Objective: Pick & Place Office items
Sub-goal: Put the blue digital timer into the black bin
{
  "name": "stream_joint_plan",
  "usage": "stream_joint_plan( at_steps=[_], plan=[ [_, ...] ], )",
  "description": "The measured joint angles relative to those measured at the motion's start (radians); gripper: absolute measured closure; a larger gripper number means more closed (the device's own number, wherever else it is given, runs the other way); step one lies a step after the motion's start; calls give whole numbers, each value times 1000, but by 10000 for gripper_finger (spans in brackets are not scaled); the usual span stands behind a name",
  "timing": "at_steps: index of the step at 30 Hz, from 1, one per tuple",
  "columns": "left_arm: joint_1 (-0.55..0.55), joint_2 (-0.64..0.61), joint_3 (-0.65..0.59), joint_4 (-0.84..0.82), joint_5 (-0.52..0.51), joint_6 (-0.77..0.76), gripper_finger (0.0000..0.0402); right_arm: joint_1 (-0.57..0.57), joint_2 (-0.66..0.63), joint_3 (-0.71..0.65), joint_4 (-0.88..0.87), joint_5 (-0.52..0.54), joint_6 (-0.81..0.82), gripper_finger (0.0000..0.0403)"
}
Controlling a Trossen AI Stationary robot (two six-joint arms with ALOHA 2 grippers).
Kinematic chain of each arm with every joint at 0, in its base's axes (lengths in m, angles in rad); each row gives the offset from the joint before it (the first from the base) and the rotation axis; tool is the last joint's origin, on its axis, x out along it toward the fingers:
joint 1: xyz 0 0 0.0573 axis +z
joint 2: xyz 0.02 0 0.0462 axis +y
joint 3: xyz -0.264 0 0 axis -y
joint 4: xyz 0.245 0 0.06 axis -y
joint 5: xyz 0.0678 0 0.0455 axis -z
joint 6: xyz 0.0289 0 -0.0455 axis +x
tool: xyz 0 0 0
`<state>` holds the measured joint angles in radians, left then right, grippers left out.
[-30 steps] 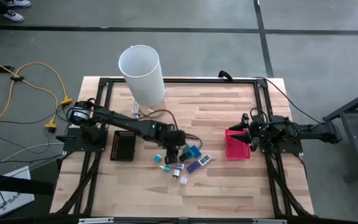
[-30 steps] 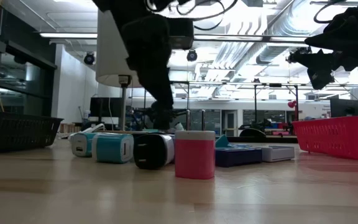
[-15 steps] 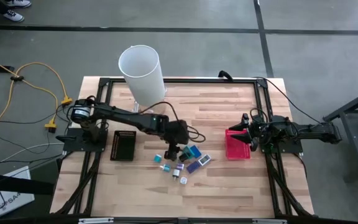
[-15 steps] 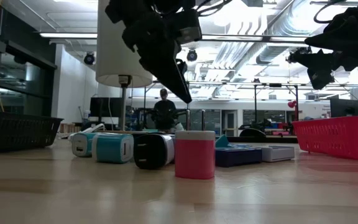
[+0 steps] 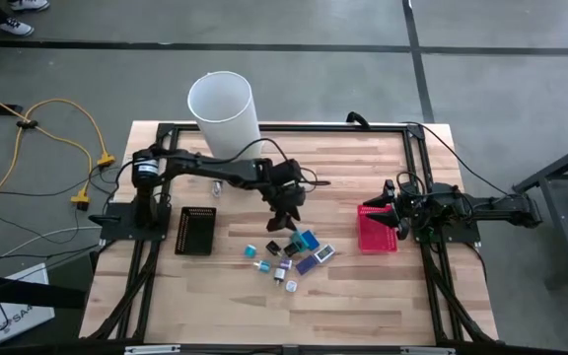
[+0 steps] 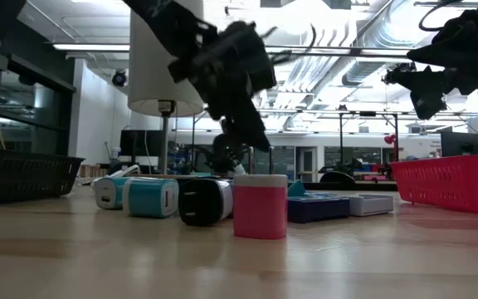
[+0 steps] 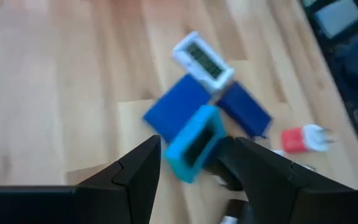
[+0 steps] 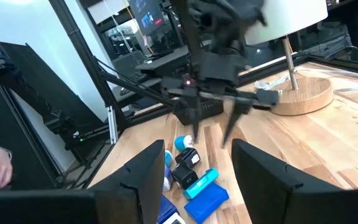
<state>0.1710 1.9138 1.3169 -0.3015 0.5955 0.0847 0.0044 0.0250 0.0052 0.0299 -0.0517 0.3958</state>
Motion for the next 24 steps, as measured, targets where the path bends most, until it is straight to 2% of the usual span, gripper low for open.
stream_joint_plan(
  at_steps=[4, 9, 16, 24],
  plan=[
    [4, 21, 0, 4, -15, -1, 202, 0, 0, 0, 0, 0, 0, 229],
    [-26, 20, 0, -1, -144, 5, 202, 0, 0, 0, 0, 0, 0, 229],
    [-66, 20, 0, -23, -254, -37, 202, 0, 0, 0, 0, 0, 0, 229],
    [-72, 20, 0, -29, -323, -55, 202, 0, 0, 0, 0, 0, 0, 229]
  ],
)
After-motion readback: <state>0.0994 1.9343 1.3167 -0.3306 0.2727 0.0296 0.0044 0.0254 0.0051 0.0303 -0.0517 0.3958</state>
